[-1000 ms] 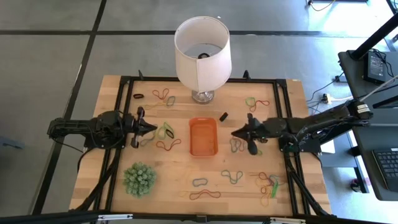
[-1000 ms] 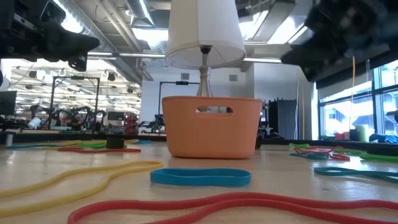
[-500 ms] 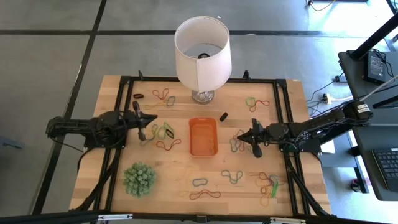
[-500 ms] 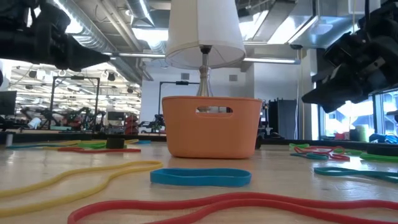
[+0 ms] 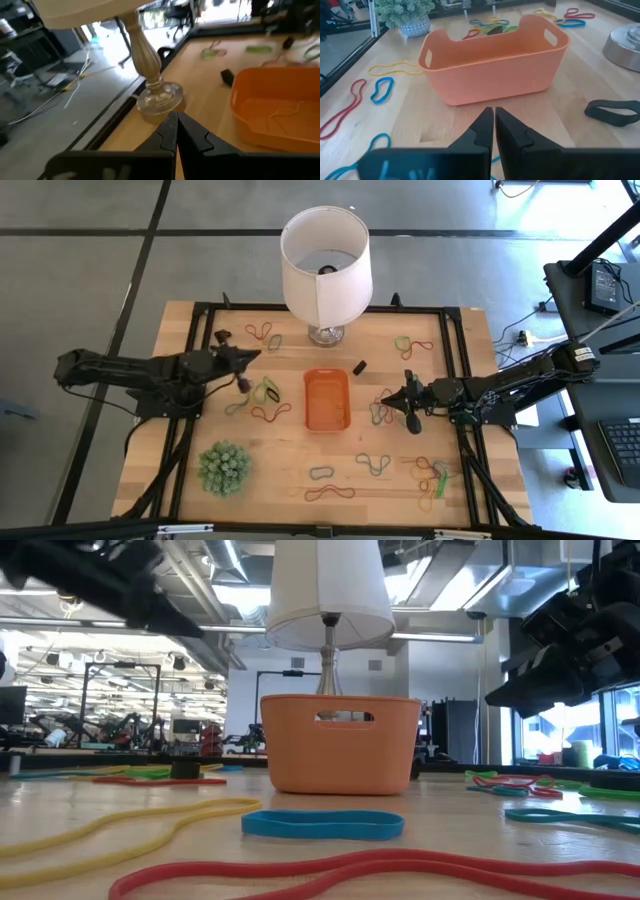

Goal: Pick and place rubber bands into bin
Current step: Put the green rubber band into the orange bin

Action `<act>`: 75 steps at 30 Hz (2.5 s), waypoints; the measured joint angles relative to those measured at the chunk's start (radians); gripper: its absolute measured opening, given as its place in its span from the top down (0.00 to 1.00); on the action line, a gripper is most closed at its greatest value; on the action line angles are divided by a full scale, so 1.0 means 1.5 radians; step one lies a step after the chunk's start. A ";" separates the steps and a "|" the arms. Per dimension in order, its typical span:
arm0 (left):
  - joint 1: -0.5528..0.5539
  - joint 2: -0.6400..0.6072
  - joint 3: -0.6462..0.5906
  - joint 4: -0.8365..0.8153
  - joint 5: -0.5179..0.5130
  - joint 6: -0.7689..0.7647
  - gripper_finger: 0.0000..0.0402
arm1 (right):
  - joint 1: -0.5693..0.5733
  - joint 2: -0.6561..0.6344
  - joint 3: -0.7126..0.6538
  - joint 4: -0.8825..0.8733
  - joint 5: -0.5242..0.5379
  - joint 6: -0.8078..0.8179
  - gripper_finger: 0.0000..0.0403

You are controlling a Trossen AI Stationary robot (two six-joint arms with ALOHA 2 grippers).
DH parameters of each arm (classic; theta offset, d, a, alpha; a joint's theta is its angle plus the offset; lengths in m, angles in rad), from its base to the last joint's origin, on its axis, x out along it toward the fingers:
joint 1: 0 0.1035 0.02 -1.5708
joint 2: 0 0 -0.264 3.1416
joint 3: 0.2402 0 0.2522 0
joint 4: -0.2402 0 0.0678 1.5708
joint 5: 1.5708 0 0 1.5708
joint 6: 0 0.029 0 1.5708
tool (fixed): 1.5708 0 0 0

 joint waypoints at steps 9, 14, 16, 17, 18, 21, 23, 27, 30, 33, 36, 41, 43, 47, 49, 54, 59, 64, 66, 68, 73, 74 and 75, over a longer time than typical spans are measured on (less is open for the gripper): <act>0.045 0.237 0.210 -0.217 0.063 -0.108 1.00 | 0.000 0.000 0.000 0.000 0.000 -0.031 0.94; 0.083 0.339 0.270 -0.330 0.118 -0.169 1.00 | 0.000 0.000 0.000 0.000 0.000 -0.014 0.94; 0.096 0.371 0.272 -0.354 0.121 -0.180 1.00 | 0.000 0.000 0.000 -0.001 0.000 -0.011 0.94; 0.103 0.387 0.272 -0.367 0.124 -0.180 1.00 | 0.000 0.000 0.000 -0.001 0.000 -0.010 0.94; 0.109 0.404 0.272 -0.380 0.129 -0.178 1.00 | 0.000 0.000 0.000 -0.001 0.000 -0.003 0.94; 0.122 0.453 0.272 -0.415 0.150 -0.143 1.00 | 0.000 0.000 0.000 -0.001 0.000 0.007 0.94; 0.128 0.483 0.272 -0.418 0.160 -0.120 1.00 | 0.000 0.000 0.000 -0.001 0.000 0.007 0.94; 0.140 0.539 0.272 -0.407 0.176 -0.111 0.99 | 0.000 0.000 0.000 -0.002 0.000 0.024 0.94; 0.148 0.579 0.272 -0.407 0.207 -0.086 0.93 | 0.000 0.000 0.001 -0.002 0.000 0.024 0.94; 0.149 0.615 0.272 -0.406 0.225 -0.025 0.85 | 0.000 0.000 0.001 -0.002 0.000 0.024 0.94; 0.148 0.639 0.273 -0.400 0.215 0.018 0.77 | 0.000 0.000 0.001 -0.002 0.000 0.024 0.94; 0.148 0.651 0.277 -0.392 0.197 0.025 0.67 | 0.000 0.000 0.001 -0.002 0.000 0.024 0.94; 0.147 0.649 0.278 -0.391 0.190 0.025 0.66 | 0.000 0.000 0.001 -0.002 0.000 0.024 0.94; 0.147 0.649 0.278 -0.387 0.191 0.025 0.66 | 0.000 0.000 0.001 -0.002 0.000 0.024 0.94; 0.148 0.649 0.278 -0.386 0.202 0.029 0.67 | 0.000 0.000 0.001 -0.002 0.000 0.024 0.94; 0.148 0.649 0.277 -0.353 0.239 0.063 0.70 | 0.000 0.000 0.001 -0.002 0.000 0.024 0.94; 0.150 0.666 0.279 -0.326 0.264 0.064 0.75 | 0.000 0.000 0.001 -0.002 0.000 0.024 0.94; 0.153 0.686 0.282 -0.325 0.277 0.074 0.84 | 0.000 0.000 0.001 -0.002 -0.001 0.039 0.94; 0.151 0.688 0.282 -0.325 0.278 0.077 0.91 | 0.000 0.000 0.001 -0.002 -0.001 0.039 0.94; 0.151 0.686 0.281 -0.322 0.276 0.075 0.97 | 0.000 0.000 0.001 -0.002 -0.001 0.039 0.94; 0.150 0.664 0.286 -0.324 0.275 0.053 0.99 | 0.000 0.000 0.001 -0.002 -0.001 0.039 0.94; 0.149 0.660 0.289 -0.327 0.276 0.052 0.99 | 0.000 0.000 0.001 -0.002 -0.001 0.039 0.94; 0.147 0.655 0.291 -0.334 0.280 0.052 0.99 | 0.000 0.000 0.001 -0.001 -0.001 0.039 0.94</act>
